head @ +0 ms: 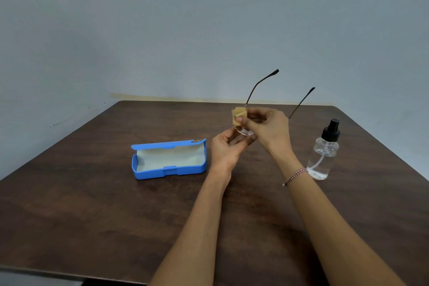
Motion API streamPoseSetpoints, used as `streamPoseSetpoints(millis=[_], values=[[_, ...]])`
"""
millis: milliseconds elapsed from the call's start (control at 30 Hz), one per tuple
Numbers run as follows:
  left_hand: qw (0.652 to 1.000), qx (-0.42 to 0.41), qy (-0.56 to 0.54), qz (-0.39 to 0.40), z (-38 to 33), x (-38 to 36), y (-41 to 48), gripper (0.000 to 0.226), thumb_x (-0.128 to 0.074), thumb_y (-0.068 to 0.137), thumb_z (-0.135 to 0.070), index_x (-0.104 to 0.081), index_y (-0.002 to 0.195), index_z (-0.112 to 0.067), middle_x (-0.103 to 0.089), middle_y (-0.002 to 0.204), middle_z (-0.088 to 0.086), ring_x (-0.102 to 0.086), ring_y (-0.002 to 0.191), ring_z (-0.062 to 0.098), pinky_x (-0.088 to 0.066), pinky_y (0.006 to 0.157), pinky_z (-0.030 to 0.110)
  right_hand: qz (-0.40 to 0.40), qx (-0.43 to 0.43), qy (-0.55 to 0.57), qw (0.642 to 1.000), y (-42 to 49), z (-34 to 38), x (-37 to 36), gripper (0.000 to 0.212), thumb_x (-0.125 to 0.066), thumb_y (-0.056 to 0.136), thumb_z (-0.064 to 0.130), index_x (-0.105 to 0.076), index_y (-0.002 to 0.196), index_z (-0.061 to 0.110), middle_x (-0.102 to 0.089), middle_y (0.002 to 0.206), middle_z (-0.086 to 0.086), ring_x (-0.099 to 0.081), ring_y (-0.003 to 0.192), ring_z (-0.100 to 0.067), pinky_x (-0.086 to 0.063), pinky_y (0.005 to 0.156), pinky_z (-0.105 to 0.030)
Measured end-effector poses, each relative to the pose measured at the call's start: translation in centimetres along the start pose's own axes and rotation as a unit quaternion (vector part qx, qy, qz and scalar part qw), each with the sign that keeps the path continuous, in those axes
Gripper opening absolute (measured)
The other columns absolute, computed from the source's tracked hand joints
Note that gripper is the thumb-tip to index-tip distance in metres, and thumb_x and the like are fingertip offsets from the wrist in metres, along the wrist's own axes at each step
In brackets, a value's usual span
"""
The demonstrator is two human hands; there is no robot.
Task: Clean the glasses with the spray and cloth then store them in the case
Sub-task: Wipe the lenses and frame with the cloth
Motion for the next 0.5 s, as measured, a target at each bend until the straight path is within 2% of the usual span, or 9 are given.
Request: streamPoseSetpoints(millis=[100,267,333,433,500], values=[[1.0,-0.001,-0.005,-0.001,0.1,-0.1,0.0,0.034,-0.081,0.069,-0.012,-0.07,0.099,-0.024,-0.075,0.092,-0.01,-0.068,0.092,-0.001,-0.051,0.07,0.008,-0.031,-0.028,0.097,0.994,0.0,-0.3,0.4,0.024,-0.08,0.072,0.016,-0.072,0.094,0.013,-0.073,0.086,0.001,-0.07,0.083,-0.01,-0.057,0.078,-0.029],[0.999,0.002,0.006,-0.033,0.3,0.5,0.1,0.024,-0.075,0.076,-0.009,-0.07,0.095,-0.023,-0.074,0.083,-0.014,-0.067,0.085,-0.005,-0.049,0.062,0.005,0.051,-0.036,0.022,0.998,-0.6,-0.7,-1.4,0.023,-0.08,0.071,0.016,-0.072,0.092,0.018,-0.073,0.086,0.003,-0.069,0.085,-0.009,-0.057,0.082,-0.032],[0.999,0.001,0.006,-0.032,0.3,0.5,0.1,0.024,-0.074,0.077,-0.008,-0.069,0.095,-0.025,-0.074,0.082,-0.015,-0.067,0.084,-0.006,-0.049,0.061,0.005,0.046,-0.039,0.034,0.998,-0.6,-0.8,-1.4,0.022,-0.08,0.071,0.015,-0.072,0.091,0.019,-0.073,0.086,0.002,-0.069,0.085,-0.009,-0.057,0.082,-0.032],[1.0,-0.006,-0.008,-0.017,-0.1,0.0,0.0,0.028,-0.078,0.073,-0.009,-0.069,0.093,-0.027,-0.075,0.085,-0.013,-0.068,0.087,-0.003,-0.051,0.065,0.008,0.003,-0.053,0.113,0.992,-0.4,-0.7,-0.8,0.023,-0.077,0.074,0.008,-0.071,0.096,0.011,-0.073,0.09,-0.004,-0.07,0.087,-0.014,-0.058,0.079,-0.033],[1.0,-0.015,-0.018,-0.006,-0.2,-0.2,-0.1,0.032,-0.08,0.07,-0.006,-0.07,0.093,-0.026,-0.075,0.087,-0.008,-0.069,0.09,0.002,-0.053,0.071,0.012,-0.026,-0.05,0.199,0.978,-0.2,-0.4,-0.1,0.026,-0.074,0.076,0.003,-0.069,0.102,0.005,-0.073,0.093,-0.009,-0.07,0.088,-0.017,-0.057,0.07,-0.025]])
Point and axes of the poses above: each hand's wrist, its own y-axis towards the middle knuckle, its own x-axis out of the back of the hand, z = x × y, the point moved 7 cm from there along y, towards the middle knuckle
